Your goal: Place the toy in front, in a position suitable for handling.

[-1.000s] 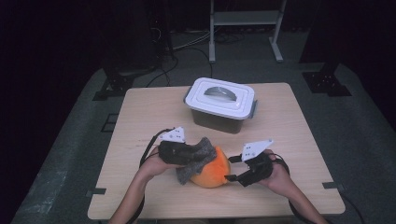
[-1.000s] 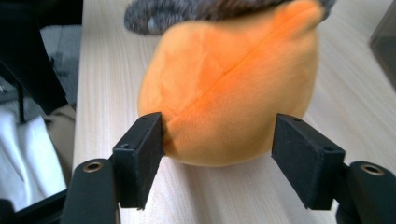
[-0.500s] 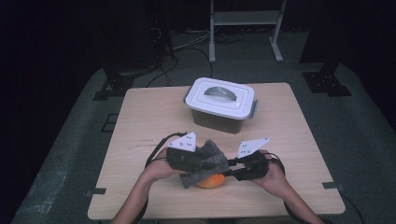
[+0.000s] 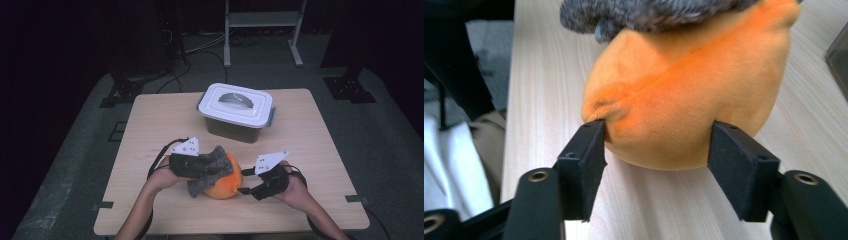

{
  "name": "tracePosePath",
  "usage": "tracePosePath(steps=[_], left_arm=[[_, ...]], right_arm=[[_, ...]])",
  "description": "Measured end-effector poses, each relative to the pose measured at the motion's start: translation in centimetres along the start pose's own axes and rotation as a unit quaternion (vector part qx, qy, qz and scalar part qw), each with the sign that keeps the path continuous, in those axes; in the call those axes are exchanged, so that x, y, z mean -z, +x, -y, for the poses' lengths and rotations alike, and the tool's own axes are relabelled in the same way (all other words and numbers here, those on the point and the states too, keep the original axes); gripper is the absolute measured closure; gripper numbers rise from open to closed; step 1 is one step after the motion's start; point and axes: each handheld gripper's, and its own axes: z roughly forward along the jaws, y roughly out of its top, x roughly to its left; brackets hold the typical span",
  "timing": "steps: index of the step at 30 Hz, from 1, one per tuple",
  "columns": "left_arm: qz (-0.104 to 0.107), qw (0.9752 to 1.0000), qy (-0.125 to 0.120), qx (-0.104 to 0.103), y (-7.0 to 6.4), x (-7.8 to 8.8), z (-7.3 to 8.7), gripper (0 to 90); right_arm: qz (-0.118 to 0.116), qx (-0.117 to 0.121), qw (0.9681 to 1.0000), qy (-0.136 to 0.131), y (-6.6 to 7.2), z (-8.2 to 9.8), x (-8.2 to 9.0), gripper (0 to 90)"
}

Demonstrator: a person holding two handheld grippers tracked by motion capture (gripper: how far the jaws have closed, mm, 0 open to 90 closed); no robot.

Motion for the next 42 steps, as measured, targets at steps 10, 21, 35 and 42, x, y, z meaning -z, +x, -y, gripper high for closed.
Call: tracePosePath(steps=[10, 21, 35, 42], left_arm=[[0.031, 0.9992, -0.016, -0.02, -1.3, -0.4, -1.3, 68.3], [0.007, 0.9972, 0.027, -0.07, -2.0, -1.0, -1.6, 70.7], [0.052, 0.9983, -0.004, -0.026, -1.5, -1.9, -0.3, 67.7], [0.028, 0.9989, 0.002, -0.037, -1.7, -1.9, -0.4, 65.1]], right_arm=[[0.004, -0.06, 0.9982, 0.005, 0.5, -0.8, -0.5, 68.8], [0.006, -0.124, 0.9921, -0.016, -0.6, -0.6, -0.2, 71.0], [0.021, -0.129, 0.9914, -0.009, -1.1, -0.2, -0.4, 70.5], [0.025, -0.13, 0.9911, -0.005, -1.2, 0.1, -0.4, 70.5]])
